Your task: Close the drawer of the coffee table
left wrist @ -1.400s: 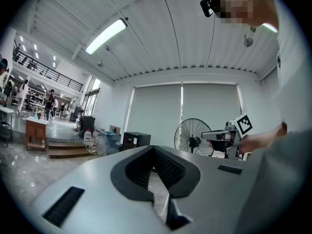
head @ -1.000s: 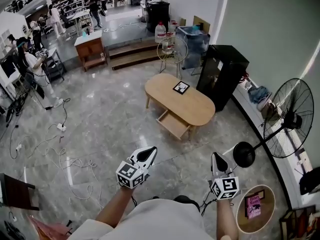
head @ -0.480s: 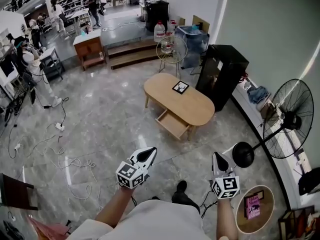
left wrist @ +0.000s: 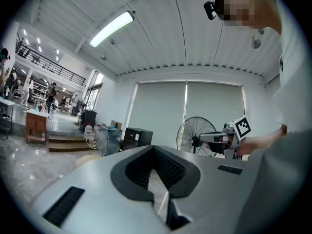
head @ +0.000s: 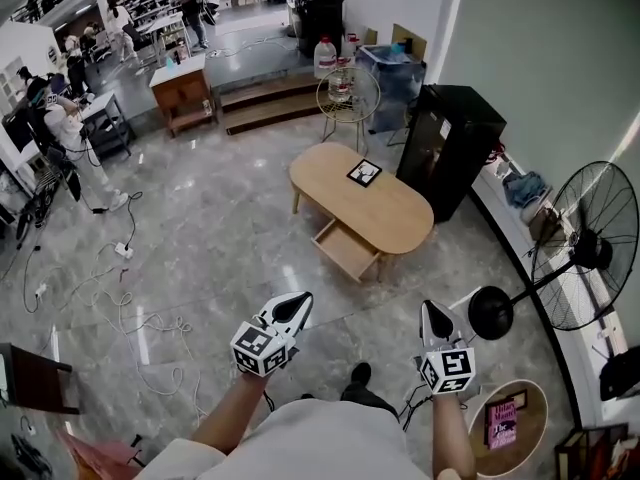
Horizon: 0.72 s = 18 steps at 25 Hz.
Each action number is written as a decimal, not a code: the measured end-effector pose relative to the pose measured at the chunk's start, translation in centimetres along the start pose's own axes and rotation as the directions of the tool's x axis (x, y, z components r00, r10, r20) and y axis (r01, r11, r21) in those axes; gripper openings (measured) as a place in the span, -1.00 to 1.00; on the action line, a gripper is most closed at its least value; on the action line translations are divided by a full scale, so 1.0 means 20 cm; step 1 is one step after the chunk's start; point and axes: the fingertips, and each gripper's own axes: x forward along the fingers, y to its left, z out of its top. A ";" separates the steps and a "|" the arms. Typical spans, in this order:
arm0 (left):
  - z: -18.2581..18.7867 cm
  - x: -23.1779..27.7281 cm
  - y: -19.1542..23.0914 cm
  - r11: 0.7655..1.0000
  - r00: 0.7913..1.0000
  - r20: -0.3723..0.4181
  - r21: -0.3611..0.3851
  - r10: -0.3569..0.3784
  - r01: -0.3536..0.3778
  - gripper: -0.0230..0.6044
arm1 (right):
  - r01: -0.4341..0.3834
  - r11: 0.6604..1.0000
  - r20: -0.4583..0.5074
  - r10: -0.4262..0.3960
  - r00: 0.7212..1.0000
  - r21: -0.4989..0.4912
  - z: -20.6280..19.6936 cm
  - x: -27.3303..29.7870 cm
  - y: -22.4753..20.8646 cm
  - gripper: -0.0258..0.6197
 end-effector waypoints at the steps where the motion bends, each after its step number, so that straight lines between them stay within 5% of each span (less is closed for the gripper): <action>1: 0.01 0.04 0.00 1.000 1.000 0.001 0.000 0.005 -0.005 -0.91 | -0.005 1.000 -0.002 0.005 1.000 0.000 0.00 0.02 -0.03 -0.89; 18: 0.07 0.61 0.03 0.996 0.996 -0.002 0.004 0.089 -0.089 -0.91 | -0.084 0.997 -0.014 0.084 0.996 0.002 0.00 0.38 -0.59 -0.89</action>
